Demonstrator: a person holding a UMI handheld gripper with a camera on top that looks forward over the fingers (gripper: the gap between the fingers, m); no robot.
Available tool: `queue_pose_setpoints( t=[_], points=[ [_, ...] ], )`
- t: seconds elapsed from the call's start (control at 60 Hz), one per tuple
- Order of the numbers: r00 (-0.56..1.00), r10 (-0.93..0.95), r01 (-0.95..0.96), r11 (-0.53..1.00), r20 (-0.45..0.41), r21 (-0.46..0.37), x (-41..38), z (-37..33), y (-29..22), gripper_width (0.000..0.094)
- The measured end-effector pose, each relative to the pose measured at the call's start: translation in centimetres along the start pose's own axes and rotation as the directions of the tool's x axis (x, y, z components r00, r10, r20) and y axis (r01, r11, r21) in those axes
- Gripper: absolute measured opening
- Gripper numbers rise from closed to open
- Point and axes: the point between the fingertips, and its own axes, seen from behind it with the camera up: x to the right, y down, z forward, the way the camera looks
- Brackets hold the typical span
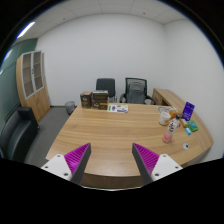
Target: Pour water
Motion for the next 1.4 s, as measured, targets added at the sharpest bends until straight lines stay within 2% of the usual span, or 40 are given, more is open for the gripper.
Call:
queue_pose_setpoints(
  t=[0.233,0.5,0.633,0.833,1.117,1.217,1.317,1.4],
  points=[
    [0.996,0.016,-0.019,0.999,-0.083,-0.033,7.0,1.4,2.9,0.0858],
    [0.979,0.028,-0.041,0.998,-0.202,-0.057,21.1,4.4,7.8,0.0850],
    [0.968,0.052,-0.060,0.998,-0.244,-0.024,28.4,8.1,8.1,0.0837],
    [0.977,0.057,-0.039,0.995,-0.206,0.089,35.7,16.1,4.9,0.0832],
    [0.993,0.106,-0.100,0.989,-0.053,0.112,38.6,27.9,4.0,0.0817],
    [0.994,0.104,-0.098,0.985,-0.032,0.144,38.7,29.8,3.5,0.0744],
    [0.996,0.088,-0.082,0.982,-0.030,0.171,38.9,30.7,3.0,0.0522],
    [0.997,0.075,-0.068,0.981,-0.034,0.184,38.8,30.9,3.1,0.0454]
  ],
)
